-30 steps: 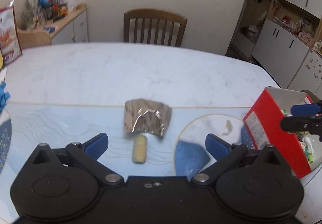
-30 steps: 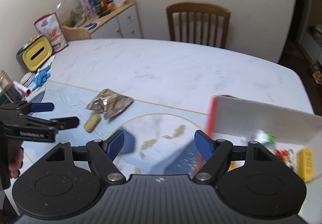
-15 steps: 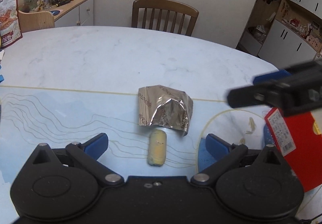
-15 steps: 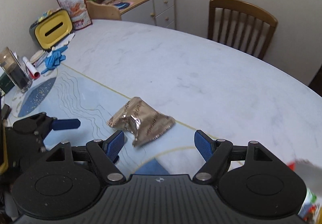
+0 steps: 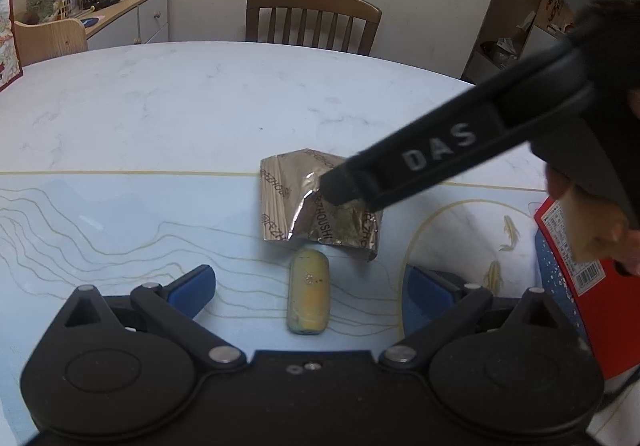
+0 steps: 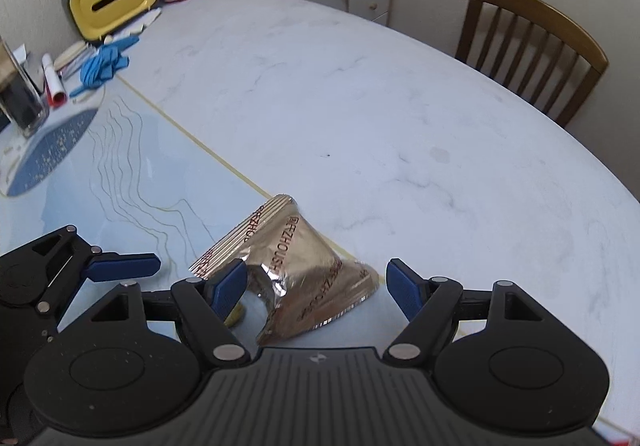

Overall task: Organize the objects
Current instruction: 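Grasp the foil snack bag with right tool while left tool grasps beige cylinder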

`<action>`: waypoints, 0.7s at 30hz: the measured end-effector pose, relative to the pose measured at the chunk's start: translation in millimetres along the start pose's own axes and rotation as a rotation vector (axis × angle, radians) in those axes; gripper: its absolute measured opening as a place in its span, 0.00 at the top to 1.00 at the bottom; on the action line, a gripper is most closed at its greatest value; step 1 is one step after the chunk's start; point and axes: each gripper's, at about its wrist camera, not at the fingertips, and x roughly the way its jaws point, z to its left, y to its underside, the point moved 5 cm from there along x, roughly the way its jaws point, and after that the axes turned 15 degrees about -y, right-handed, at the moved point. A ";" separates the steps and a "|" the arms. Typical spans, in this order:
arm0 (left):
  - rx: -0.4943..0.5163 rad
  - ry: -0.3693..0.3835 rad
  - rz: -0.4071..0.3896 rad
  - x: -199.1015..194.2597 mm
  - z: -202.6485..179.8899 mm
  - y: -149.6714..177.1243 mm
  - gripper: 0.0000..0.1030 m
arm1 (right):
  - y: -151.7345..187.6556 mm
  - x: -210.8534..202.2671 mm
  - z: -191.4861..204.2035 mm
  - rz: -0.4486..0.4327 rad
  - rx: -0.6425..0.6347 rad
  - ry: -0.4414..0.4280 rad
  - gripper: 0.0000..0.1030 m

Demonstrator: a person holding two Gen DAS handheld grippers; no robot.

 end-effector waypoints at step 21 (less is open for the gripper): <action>0.062 -0.048 -0.016 5.2 -7.5 11.9 0.30 | -7.9 36.7 -10.9 0.007 0.074 -0.014 0.39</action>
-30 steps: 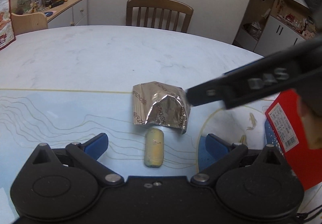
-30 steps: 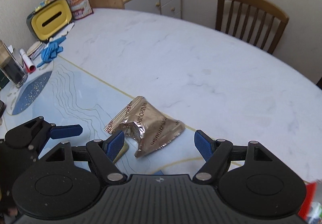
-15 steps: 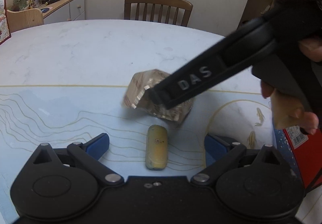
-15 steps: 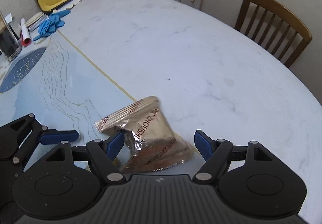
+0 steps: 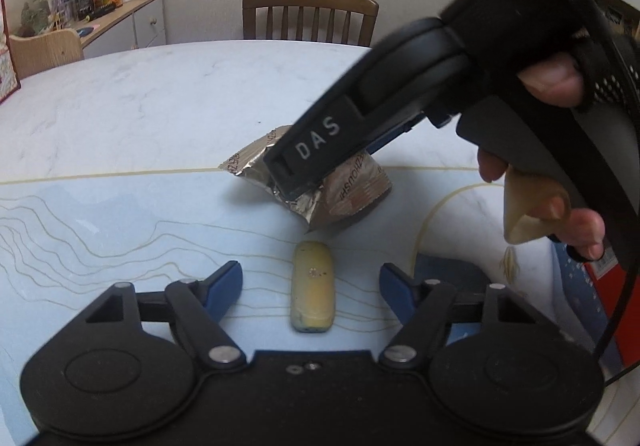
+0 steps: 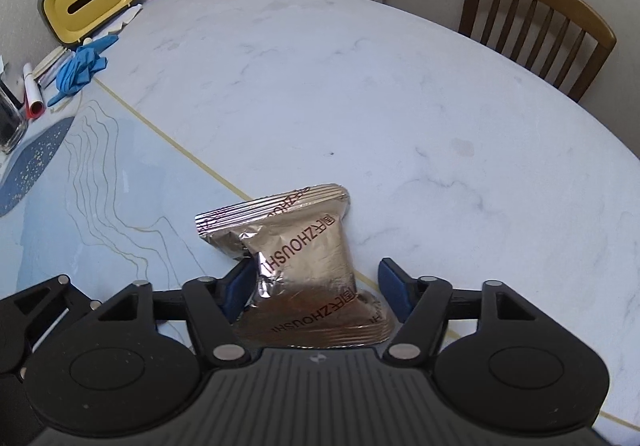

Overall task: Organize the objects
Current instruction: 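Grasp the foil snack bag with right tool while left tool grasps beige cylinder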

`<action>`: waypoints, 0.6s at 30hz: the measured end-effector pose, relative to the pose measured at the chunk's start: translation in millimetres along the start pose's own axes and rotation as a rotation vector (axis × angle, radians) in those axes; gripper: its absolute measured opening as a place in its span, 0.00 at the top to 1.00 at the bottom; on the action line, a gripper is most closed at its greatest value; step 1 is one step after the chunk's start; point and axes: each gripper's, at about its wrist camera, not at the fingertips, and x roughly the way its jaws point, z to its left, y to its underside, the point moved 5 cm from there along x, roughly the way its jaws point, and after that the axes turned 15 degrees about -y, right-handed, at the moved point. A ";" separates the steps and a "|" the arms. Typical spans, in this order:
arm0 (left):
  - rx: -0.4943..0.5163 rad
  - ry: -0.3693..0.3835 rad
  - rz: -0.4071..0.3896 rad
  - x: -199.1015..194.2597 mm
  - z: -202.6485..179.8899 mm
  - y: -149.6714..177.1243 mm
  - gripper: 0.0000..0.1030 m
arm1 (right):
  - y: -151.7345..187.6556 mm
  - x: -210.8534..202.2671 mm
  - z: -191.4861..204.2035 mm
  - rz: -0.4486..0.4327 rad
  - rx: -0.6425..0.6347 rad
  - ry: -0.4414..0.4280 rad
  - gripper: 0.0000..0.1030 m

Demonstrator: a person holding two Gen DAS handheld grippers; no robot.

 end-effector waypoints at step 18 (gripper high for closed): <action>0.042 -0.034 -0.009 -7.8 -11.8 4.2 0.70 | 20.0 -42.0 7.3 -0.070 0.137 0.034 0.57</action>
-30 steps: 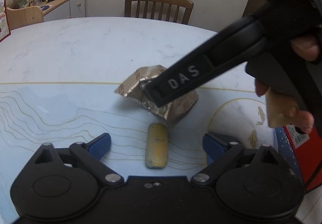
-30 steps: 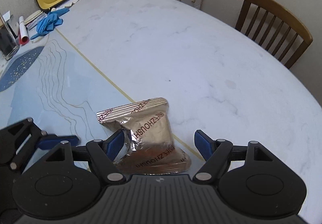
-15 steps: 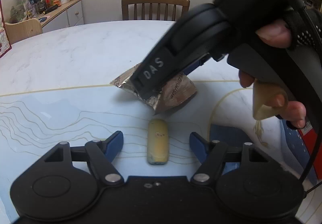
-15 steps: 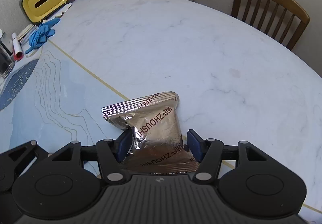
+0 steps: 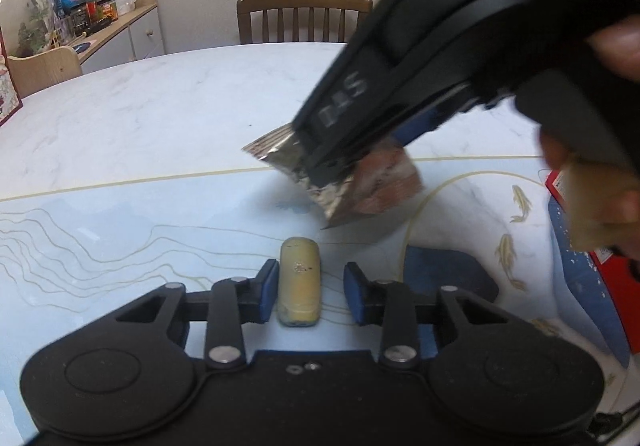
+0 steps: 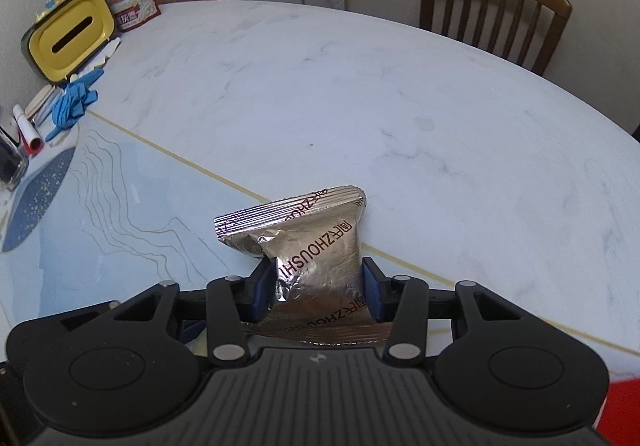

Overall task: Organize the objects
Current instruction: 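Grasp the foil snack bag with right tool while left tool grasps beige cylinder, then carry the foil bag and beige cylinder into the red box and release both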

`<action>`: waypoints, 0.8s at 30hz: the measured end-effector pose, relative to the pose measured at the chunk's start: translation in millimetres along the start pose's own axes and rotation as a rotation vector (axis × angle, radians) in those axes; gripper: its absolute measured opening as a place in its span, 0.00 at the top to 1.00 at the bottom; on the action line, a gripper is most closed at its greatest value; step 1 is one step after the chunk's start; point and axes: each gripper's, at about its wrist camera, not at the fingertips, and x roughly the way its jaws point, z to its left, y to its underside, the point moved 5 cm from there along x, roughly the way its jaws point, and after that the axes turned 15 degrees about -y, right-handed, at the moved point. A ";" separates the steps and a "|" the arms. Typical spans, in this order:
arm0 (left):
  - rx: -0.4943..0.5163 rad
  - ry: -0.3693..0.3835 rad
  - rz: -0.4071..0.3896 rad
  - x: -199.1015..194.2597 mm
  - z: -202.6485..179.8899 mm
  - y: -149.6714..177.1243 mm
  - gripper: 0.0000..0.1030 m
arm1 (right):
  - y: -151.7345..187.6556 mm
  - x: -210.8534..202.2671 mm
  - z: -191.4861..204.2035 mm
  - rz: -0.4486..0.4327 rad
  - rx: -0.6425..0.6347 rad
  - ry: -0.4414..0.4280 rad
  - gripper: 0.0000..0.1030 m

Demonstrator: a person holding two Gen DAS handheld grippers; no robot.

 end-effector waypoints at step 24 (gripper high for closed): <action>-0.095 0.004 0.048 -35.7 3.0 -21.6 0.82 | 84.6 -154.0 -9.6 -0.156 0.154 0.023 0.56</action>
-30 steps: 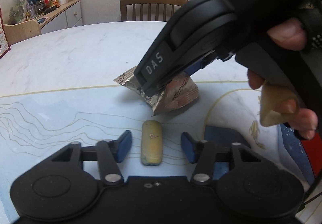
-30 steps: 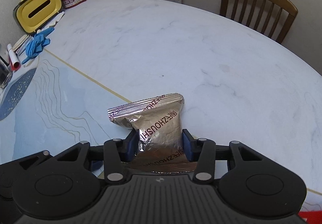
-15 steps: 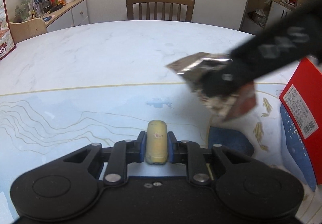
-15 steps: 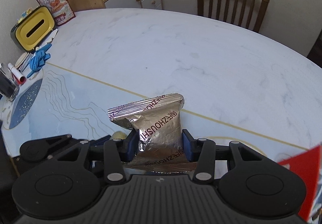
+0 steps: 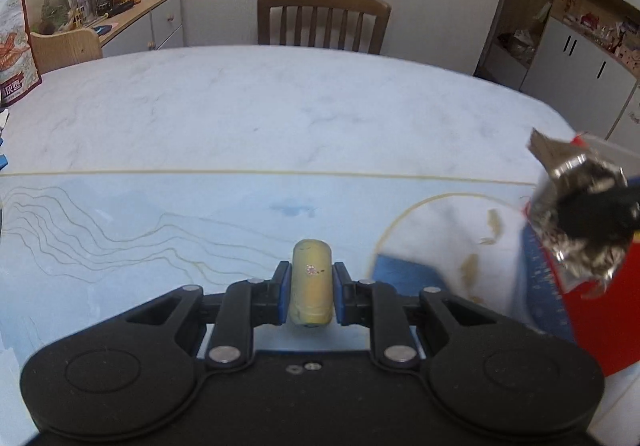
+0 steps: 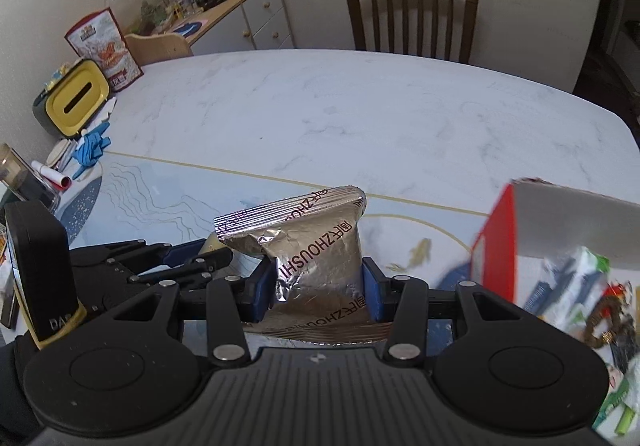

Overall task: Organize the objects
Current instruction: 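Carry the foil bag and beige cylinder into the red box and release both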

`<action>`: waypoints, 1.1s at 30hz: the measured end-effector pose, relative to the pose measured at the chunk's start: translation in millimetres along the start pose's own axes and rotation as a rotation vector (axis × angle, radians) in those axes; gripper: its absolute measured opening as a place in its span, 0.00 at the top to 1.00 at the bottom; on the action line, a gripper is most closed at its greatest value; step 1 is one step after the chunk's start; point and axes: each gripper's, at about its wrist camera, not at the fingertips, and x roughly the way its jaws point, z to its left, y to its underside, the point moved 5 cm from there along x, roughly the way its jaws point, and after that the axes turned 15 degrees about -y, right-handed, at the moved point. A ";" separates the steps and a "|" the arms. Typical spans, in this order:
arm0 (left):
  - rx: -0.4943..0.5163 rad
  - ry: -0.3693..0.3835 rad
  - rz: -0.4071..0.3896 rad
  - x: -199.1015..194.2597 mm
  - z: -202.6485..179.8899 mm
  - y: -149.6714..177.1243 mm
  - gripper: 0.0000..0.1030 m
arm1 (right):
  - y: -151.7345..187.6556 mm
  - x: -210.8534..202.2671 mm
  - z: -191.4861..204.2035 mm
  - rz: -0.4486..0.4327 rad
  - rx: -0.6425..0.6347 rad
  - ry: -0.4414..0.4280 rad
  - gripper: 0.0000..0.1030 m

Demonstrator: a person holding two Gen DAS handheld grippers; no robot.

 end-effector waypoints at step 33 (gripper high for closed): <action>0.140 0.208 -0.128 -145.0 -195.4 -30.3 0.81 | 81.7 -192.9 -156.0 -0.234 0.175 0.127 0.56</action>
